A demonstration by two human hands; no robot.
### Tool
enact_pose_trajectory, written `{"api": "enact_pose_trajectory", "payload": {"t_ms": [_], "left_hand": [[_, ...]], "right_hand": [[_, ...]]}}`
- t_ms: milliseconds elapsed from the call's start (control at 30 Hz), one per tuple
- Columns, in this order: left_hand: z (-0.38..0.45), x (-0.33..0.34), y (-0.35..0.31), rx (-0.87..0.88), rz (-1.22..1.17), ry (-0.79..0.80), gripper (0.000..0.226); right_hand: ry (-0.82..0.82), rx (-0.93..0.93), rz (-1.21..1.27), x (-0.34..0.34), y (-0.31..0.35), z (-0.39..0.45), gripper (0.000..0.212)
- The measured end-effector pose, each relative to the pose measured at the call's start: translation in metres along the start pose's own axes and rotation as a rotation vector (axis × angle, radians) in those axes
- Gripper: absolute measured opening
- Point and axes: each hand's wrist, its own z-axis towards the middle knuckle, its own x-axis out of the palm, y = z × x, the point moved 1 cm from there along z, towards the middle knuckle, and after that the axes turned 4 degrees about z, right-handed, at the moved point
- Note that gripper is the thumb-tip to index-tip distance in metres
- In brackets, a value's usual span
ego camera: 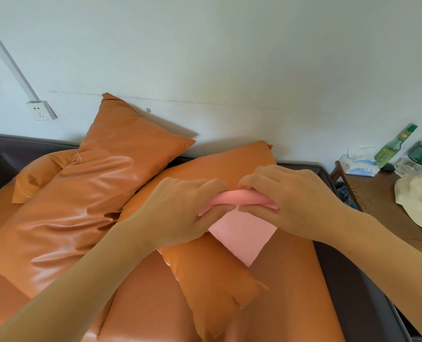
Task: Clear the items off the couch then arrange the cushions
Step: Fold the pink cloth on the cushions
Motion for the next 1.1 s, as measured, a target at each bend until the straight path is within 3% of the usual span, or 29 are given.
{"api": "enact_pose_trajectory", "payload": {"t_ms": [133, 333, 500, 667, 833, 1100], "left_hand": [[0.005, -0.002, 0.0, 0.039, 0.047, -0.071, 0.035], [0.007, 0.004, -0.003, 0.098, -0.005, -0.16, 0.016], [0.006, 0.001, -0.006, 0.075, -0.048, -0.158, 0.015], [0.009, -0.001, -0.009, 0.021, -0.051, -0.204, 0.013], [0.01, -0.004, -0.01, 0.043, -0.066, -0.267, 0.011], [0.008, 0.002, 0.0, 0.151, -0.003, -0.21, 0.015]], "right_hand": [[-0.006, -0.005, 0.058, -0.005, -0.002, 0.002, 0.035], [0.165, 0.126, 0.18, -0.018, 0.001, 0.001, 0.045], [0.116, 0.095, 0.218, -0.02, 0.003, 0.0, 0.05], [0.076, 0.064, 0.257, -0.012, 0.004, 0.0, 0.033], [0.018, 0.031, 0.27, -0.009, 0.003, 0.001, 0.032], [0.162, 0.11, 0.271, -0.015, 0.001, 0.002, 0.04]]}}
